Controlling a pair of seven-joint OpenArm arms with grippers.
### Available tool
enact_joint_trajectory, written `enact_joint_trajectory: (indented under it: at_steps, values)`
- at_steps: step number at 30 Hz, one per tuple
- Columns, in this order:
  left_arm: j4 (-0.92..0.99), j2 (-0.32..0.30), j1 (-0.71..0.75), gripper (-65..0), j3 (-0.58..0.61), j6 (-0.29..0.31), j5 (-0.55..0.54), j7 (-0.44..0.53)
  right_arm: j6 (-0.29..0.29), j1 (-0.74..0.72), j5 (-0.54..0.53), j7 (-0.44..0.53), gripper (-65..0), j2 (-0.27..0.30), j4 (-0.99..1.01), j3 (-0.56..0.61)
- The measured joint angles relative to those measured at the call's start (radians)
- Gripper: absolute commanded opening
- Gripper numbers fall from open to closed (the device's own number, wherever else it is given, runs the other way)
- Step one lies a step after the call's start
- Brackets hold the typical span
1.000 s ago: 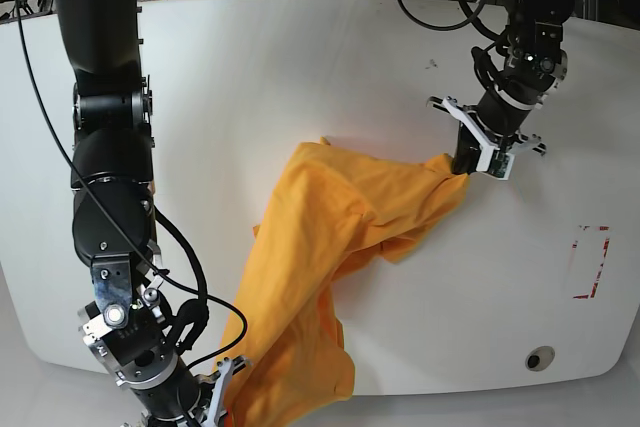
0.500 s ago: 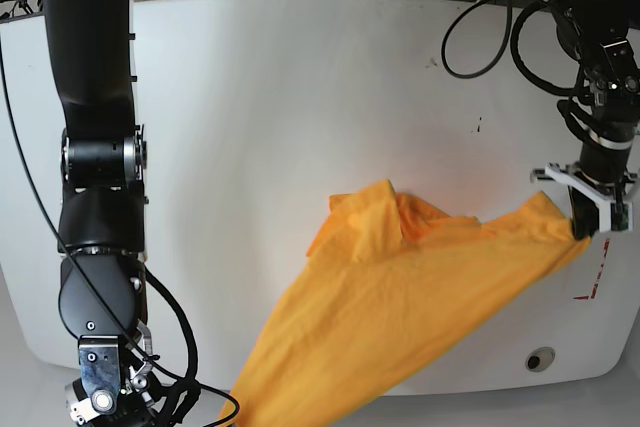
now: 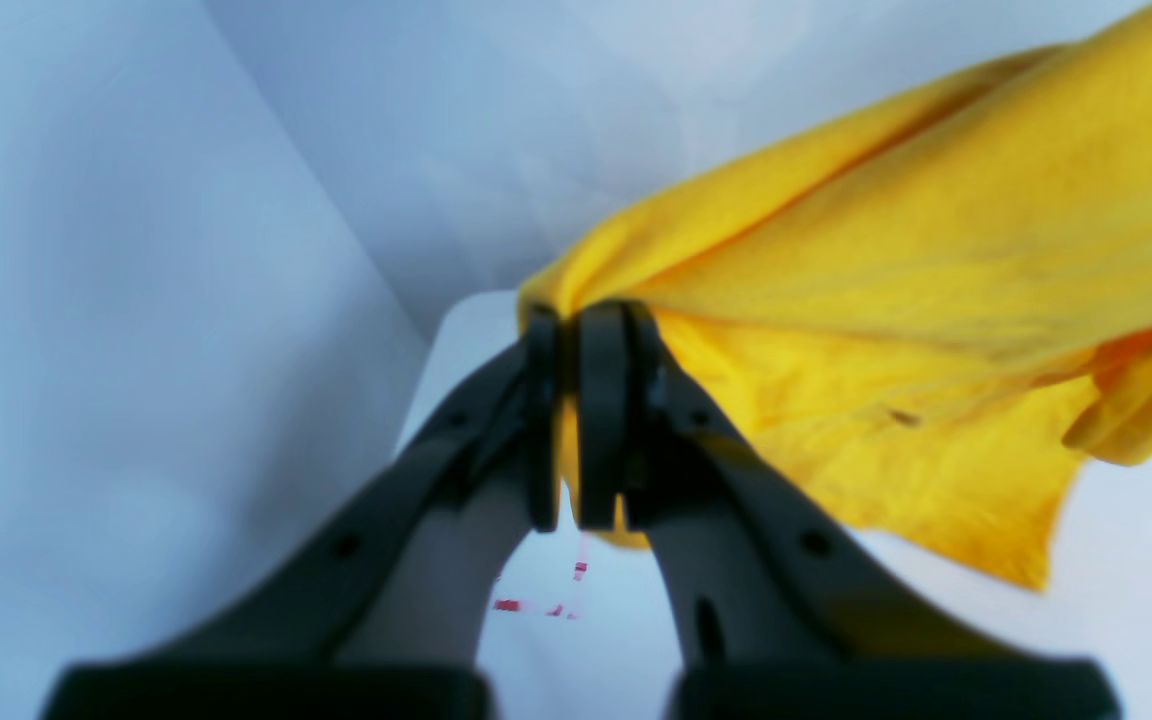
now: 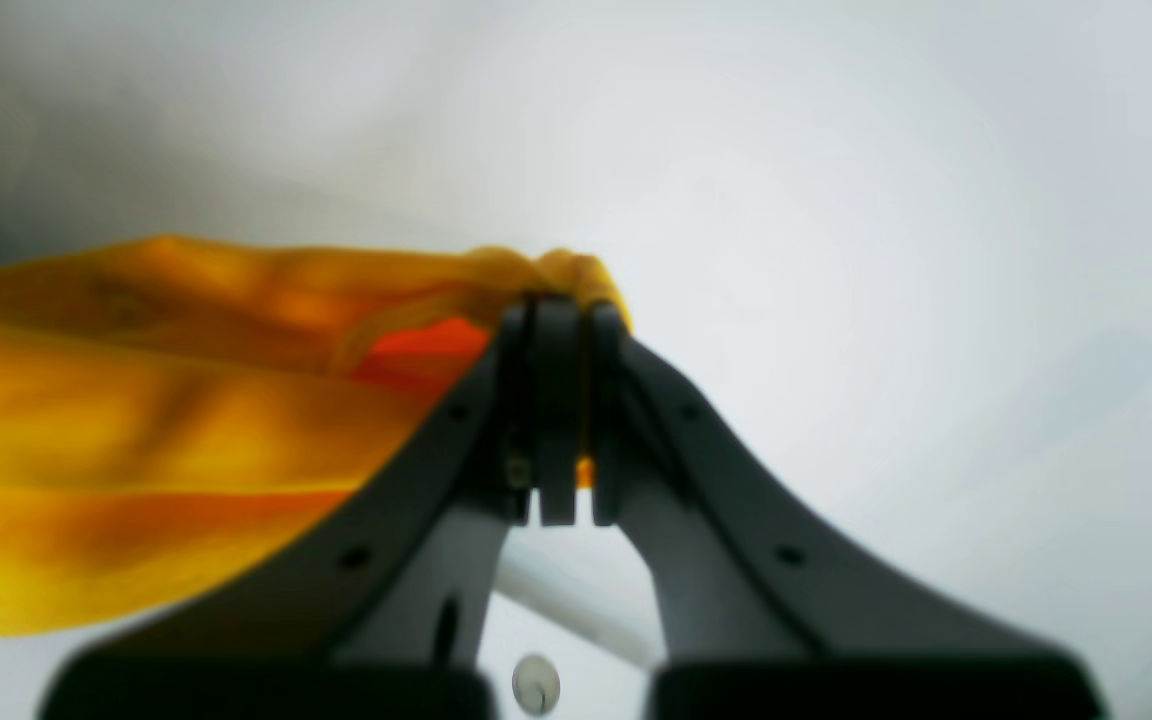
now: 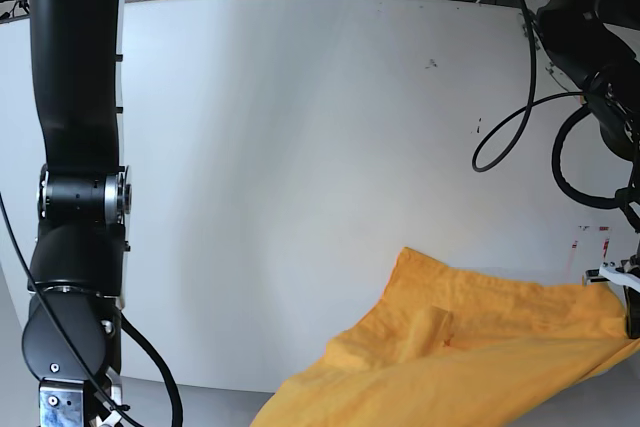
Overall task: Fold the T-shirt properly
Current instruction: 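Grasp the shirt edge with the left gripper and pull it away, then stretch the shirt between both grippers and lay it flat on the table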
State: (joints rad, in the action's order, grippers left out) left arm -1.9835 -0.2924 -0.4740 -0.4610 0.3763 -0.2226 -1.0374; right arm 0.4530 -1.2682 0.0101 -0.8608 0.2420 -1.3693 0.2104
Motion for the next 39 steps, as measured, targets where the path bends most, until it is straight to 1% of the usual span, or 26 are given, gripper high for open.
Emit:
enact_joint_trajectory:
  at_steps: [2,4,5,7,8,10,12,15,17,20,23,25,27,32,34,39]
  values:
    - [0.0,-0.001,-0.035,-64.9,0.0,0.038,0.001,-0.059,0.002,0.01,-0.01,-0.035,-65.0,0.018,-0.026,0.0]
    - [-0.004,0.0,-0.047,-65.0,0.0,0.062,-0.003,-0.095,0.002,0.024,-0.009,-0.067,-65.0,0.04,-0.071,-0.001]
    - [-0.004,0.003,-0.047,-65.0,0.001,0.063,-0.005,-0.11,0.002,0.036,-0.013,-0.077,-65.0,0.055,-0.103,-0.009]
    - [-0.004,0.005,-0.04,-65.0,0.001,0.084,-0.008,-0.153,0.006,0.076,-0.012,-0.065,-65.0,0.074,-0.17,-0.048]
    - [-0.005,0.004,-0.034,-65.0,0.001,0.099,-0.008,-0.169,0.017,0.103,-0.007,-0.066,-65.0,0.085,-0.203,-0.063]
    - [-0.012,0.003,-0.004,-65.0,-0.001,0.138,-0.007,-0.181,0.042,0.16,-0.002,-0.11,-65.0,0.097,-0.253,-0.084]
    - [-0.016,0.004,0.047,-65.0,-0.001,0.168,-0.01,-0.18,0.077,0.261,-0.011,-0.163,-65.0,0.1,-0.319,-0.125]
    - [-0.014,0.007,0.132,-65.0,-0.001,0.187,-0.008,-0.193,0.098,0.407,-0.003,-0.176,-65.0,0.102,-0.406,-0.178]
    - [-0.014,0.006,0.19,-65.0,0.0,0.198,-0.006,-0.194,0.099,0.515,0.007,-0.185,-65.0,0.101,-0.48,-0.203]
    - [-0.011,0.008,0.298,-65.0,0.001,0.201,-0.003,-0.195,0.101,0.682,-0.007,-0.176,-65.0,0.099,-0.575,-0.252]
    - [-0.011,0.042,0.396,-65.0,-0.003,0.205,0.004,-0.19,0.1,0.832,-0.006,-0.174,-65.0,0.082,-0.619,-0.32]
    - [-0.008,0.056,0.465,-65.0,0.005,0.231,-0.01,-0.193,0.1,0.92,-0.003,-0.17,-65.0,0.059,-0.636,-0.367]
    - [-0.007,0.056,0.512,-65.0,0.005,0.251,-0.014,-0.191,0.101,0.991,0.005,-0.185,-65.0,0.039,-0.634,-0.411]
    - [-0.007,0.051,0.641,-65.0,0.003,0.254,-0.009,-0.18,0.1,1.136,-0.01,-0.167,-65.0,-0.006,-0.636,-0.509]
    - [-0.007,0.052,0.69,-65.0,0.002,0.264,-0.008,-0.18,0.1,1.199,-0.007,-0.173,-65.0,-0.02,-0.636,-0.549]
    - [-0.007,0.053,0.748,-65.0,0.002,0.265,-0.01,-0.177,0.098,1.3,0.002,-0.172,-65.0,-0.063,-0.637,-0.618]
